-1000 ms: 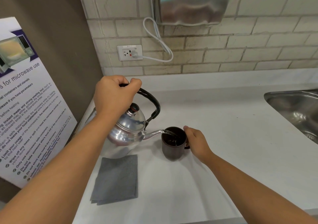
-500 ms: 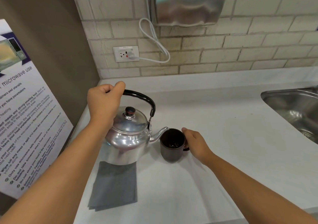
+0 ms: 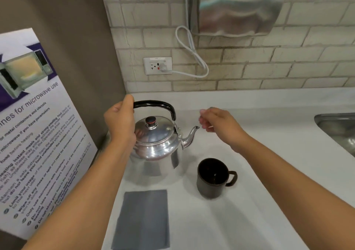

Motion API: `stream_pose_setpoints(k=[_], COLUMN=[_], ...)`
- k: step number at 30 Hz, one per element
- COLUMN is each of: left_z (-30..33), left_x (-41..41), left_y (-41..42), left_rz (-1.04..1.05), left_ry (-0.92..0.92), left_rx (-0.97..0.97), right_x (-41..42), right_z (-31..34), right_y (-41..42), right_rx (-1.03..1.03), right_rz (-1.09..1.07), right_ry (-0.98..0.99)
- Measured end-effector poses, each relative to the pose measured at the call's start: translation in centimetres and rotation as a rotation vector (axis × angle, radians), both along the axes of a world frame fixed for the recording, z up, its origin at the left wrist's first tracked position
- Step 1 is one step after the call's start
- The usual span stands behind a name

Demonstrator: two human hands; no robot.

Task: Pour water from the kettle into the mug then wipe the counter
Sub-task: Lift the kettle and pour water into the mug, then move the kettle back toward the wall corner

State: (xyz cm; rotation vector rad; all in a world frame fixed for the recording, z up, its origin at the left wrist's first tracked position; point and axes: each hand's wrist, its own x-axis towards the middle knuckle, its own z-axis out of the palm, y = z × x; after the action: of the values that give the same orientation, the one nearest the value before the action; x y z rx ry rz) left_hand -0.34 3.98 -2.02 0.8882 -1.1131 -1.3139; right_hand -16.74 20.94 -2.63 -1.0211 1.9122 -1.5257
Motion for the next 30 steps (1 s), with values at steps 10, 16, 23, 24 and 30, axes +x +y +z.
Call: stream_pose_setpoints(k=[10, 16, 23, 24, 30], left_z=[-3.4, -5.5, -7.6, -7.7, -8.4], left_x=[-3.8, -5.1, -5.5, -5.5, -4.5], left_y=[-6.2, -8.4, -9.9, -10.1, -10.4], left_rz=[0.014, 0.010, 0.015, 0.008, -0.106], left_ry=[-0.123, -0.159, -0.174, -0.178, -0.208], left_rx=[0.001, 0.049, 0.027, 0.011, -0.133], right_x=[1.2, -0.2, -0.3, -0.3, -0.7], right_z=[-1.1, -3.5, -5.1, -5.1, -4.9], right_y=[-11.0, -13.7, -14.9, -15.0, -16.2], right_rx=[-0.051, -0.032, -0.025, -0.025, -0.003], right_rz=[0.161, 0.107, 0.068, 0.063, 0.002], right_ry=[0.392, 0.461, 0.417, 0.408, 0.461])
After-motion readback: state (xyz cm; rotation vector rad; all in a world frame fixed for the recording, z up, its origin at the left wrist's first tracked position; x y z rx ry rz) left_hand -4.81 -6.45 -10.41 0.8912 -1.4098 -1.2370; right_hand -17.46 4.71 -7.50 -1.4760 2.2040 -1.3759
